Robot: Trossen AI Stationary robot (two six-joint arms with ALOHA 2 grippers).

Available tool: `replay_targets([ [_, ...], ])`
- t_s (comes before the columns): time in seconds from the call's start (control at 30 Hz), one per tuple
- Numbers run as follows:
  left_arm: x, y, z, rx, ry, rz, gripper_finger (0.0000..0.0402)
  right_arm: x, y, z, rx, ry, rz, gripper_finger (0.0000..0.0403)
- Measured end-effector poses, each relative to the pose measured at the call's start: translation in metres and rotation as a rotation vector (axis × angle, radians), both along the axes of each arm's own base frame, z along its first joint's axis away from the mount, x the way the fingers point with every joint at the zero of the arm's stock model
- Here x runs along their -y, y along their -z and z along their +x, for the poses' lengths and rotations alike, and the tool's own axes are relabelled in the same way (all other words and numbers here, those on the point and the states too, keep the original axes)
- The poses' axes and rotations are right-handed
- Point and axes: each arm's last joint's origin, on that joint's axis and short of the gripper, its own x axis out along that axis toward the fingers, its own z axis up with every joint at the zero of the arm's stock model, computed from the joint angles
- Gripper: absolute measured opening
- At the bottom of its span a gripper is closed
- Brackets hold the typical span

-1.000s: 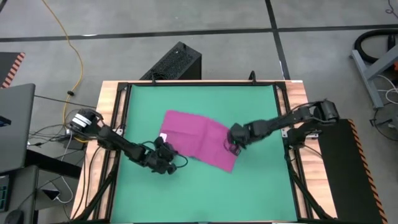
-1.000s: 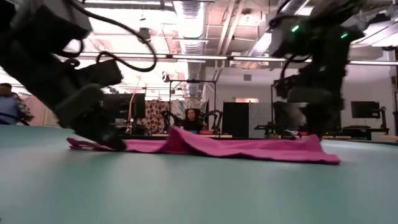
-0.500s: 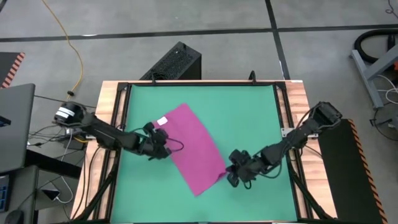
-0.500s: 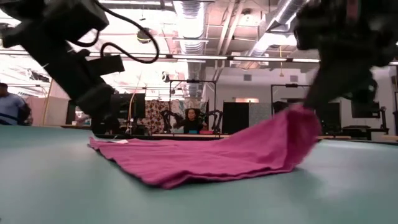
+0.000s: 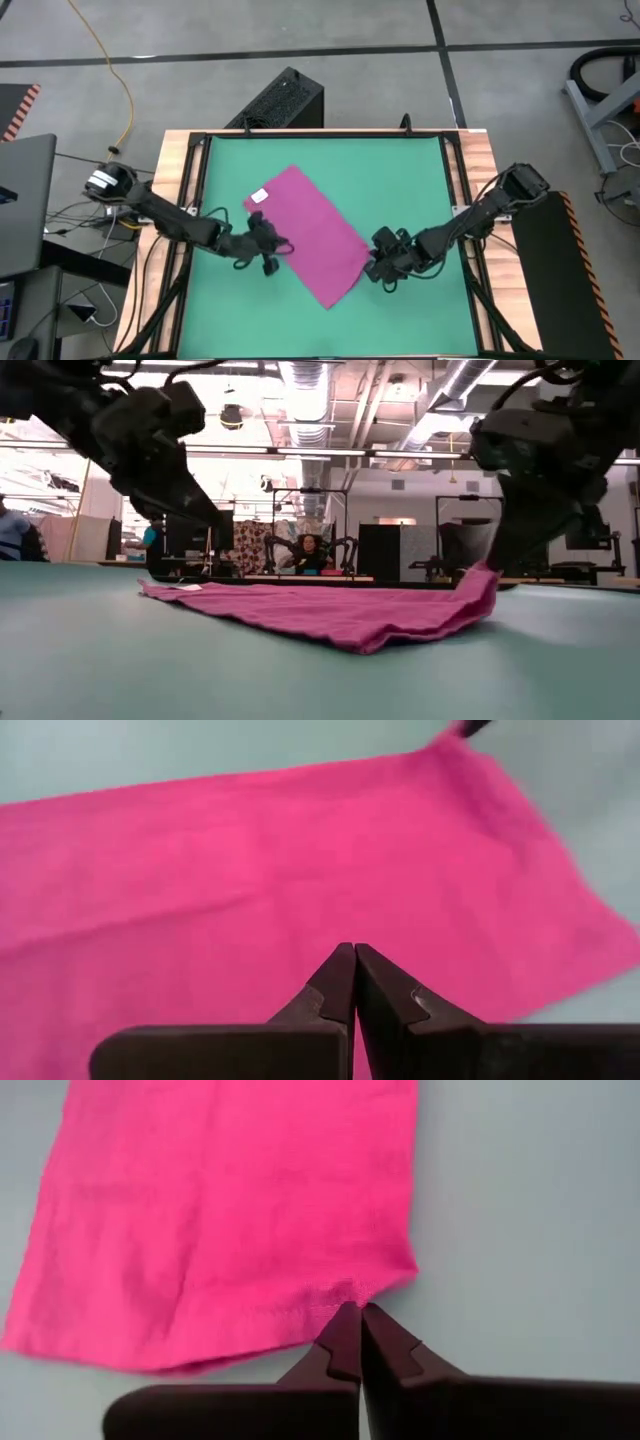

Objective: Roll towel
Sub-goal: Roll the pink towel

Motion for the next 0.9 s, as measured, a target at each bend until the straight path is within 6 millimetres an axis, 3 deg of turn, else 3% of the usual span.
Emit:
replay_targets([
  [0.17,0.014,0.021,0.007,-0.016,0.021,-0.01,0.0,-0.005,0.002,-0.004,-0.077,-0.064,0.088,0.0063],
  [0.43,0.024,0.051,0.025,0.032,0.047,-0.034,0.0,-0.005,0.009,-0.029,-0.244,0.092,0.051,0.0116],
  [0.7,0.032,0.041,0.041,0.065,0.087,-0.027,0.0,-0.015,-0.004,-0.001,0.064,-0.141,-0.071,0.0113],
  [0.9,0.035,0.035,0.047,0.072,0.092,-0.022,0.0,-0.005,-0.001,-0.001,-0.013,-0.146,-0.101,0.0102],
])
